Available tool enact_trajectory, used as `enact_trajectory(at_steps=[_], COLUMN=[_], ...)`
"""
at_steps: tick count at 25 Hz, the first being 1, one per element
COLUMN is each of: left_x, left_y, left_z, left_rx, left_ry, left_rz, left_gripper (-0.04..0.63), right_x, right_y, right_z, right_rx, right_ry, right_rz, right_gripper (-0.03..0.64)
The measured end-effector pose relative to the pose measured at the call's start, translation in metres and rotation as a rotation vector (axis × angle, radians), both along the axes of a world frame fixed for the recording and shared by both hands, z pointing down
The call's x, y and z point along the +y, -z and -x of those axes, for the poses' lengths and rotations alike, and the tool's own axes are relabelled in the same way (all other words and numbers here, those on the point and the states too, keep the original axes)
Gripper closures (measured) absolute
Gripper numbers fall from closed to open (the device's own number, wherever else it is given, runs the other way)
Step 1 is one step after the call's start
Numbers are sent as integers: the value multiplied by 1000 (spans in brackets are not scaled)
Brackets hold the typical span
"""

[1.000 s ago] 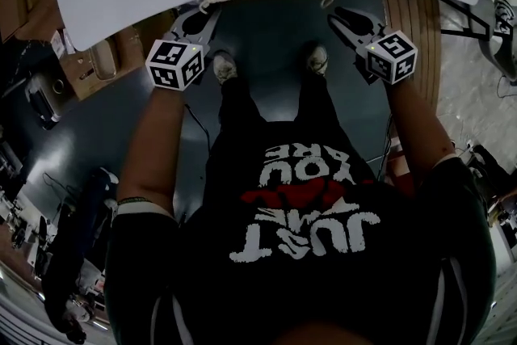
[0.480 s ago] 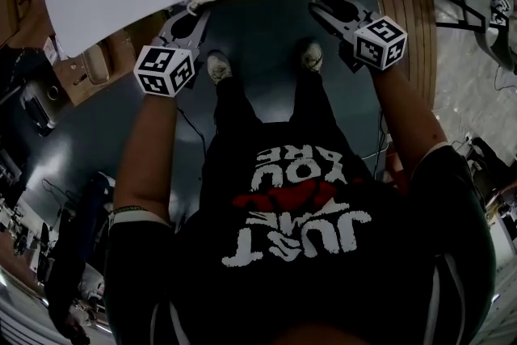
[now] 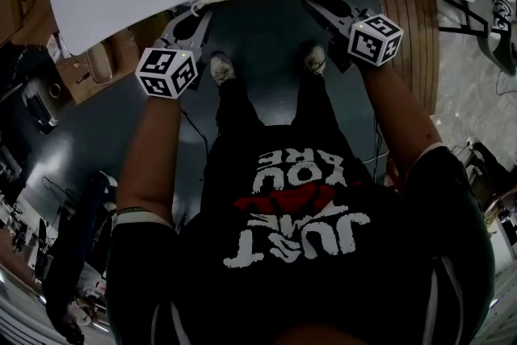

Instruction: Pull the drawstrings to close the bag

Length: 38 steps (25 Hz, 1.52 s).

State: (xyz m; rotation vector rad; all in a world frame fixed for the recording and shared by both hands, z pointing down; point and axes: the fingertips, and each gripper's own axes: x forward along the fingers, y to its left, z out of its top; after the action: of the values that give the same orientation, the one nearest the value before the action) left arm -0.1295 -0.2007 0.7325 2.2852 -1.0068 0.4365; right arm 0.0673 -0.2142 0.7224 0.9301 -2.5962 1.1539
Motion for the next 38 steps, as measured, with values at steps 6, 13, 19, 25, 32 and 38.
enact_trajectory(at_steps=[6, 13, 19, 25, 32, 38], left_x=[1, 4, -14, -41, -72, -87], left_y=[2, 29, 93, 199, 299, 384], left_z=[23, 48, 56, 49, 62, 70], left_rx=[-91, -384, -561, -572, -604, -638], left_ry=[120, 173, 198, 232, 279, 333], left_rz=[-6, -159, -360, -541, -666, -779], left_gripper=[583, 584, 583, 583, 583, 583], right_x=[-2, 6, -15, -39, -71, -85], right_y=[3, 33, 93, 196, 296, 383], right_z=[-31, -69, -66, -63, -57, -52], right_rx=[180, 648, 814, 789, 789, 802], right_ry=[-120, -85, -109, -160, -186, -229], right_rz=[-35, -252, -466, -662, -806, -925], right_gripper=[601, 603, 603, 603, 603, 603])
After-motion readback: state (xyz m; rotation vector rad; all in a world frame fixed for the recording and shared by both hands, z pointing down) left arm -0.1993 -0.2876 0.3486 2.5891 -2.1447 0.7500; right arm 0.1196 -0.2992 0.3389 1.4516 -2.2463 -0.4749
